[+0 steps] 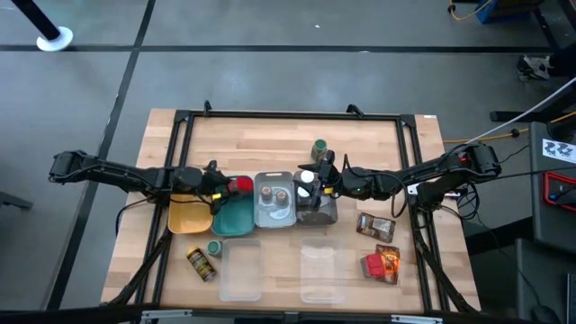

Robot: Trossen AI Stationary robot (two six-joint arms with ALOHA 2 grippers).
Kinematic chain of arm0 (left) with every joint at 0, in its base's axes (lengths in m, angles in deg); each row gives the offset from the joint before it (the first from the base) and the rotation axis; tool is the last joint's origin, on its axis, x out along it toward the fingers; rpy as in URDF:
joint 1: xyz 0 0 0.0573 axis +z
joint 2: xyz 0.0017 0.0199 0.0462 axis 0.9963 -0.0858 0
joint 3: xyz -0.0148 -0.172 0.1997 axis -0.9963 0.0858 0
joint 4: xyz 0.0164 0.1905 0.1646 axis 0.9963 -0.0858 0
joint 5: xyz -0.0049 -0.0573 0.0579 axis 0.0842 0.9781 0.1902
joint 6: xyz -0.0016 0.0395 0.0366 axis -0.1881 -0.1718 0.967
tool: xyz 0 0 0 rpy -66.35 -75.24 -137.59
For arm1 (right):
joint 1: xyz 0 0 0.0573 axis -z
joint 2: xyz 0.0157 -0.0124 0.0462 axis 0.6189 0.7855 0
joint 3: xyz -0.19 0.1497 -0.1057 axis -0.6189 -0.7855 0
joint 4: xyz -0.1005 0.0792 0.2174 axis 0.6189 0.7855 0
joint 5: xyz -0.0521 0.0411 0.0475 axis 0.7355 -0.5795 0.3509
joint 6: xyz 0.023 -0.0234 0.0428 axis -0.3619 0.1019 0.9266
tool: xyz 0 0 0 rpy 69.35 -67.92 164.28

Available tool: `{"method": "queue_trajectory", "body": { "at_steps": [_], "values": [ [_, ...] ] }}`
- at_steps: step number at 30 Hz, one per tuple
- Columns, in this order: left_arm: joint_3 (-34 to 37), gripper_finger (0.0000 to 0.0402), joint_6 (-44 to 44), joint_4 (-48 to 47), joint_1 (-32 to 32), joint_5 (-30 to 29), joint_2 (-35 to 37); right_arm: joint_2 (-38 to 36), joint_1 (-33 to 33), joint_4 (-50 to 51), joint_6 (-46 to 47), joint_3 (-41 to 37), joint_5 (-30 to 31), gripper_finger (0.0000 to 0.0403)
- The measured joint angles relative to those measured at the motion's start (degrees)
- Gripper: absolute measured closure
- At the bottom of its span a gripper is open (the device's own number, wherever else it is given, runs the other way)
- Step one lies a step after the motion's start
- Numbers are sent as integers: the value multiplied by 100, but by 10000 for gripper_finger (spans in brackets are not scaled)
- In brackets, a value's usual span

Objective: Sort spices by type
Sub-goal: Put the top red seasoning can into the green bin

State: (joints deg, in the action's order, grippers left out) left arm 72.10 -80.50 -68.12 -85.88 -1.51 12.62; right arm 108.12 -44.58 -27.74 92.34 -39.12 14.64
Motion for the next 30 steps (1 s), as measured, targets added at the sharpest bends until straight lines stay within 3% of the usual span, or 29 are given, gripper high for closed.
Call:
{"method": "queue_trajectory", "body": {
  "at_steps": [7, 11, 16, 25, 30],
  "values": [
    [2, 220, 95, 441, 0, 36, 20, 212, 0, -401, -2, -2, -243, 173],
    [2, 225, 111, 420, 0, 64, 52, 731, -2, -1139, -35, 8, -498, 173],
    [2, 223, 107, 473, 0, 77, 145, 1478, 0, -1148, -100, 575, -501, 173],
    [-3, 225, 111, 721, 0, 300, 338, 2425, 97, 495, -621, 2253, -454, 173],
    [-4, 223, 161, 711, 0, 343, 446, 2544, 199, 1258, -621, 2687, -417, 187]
  ]
}}
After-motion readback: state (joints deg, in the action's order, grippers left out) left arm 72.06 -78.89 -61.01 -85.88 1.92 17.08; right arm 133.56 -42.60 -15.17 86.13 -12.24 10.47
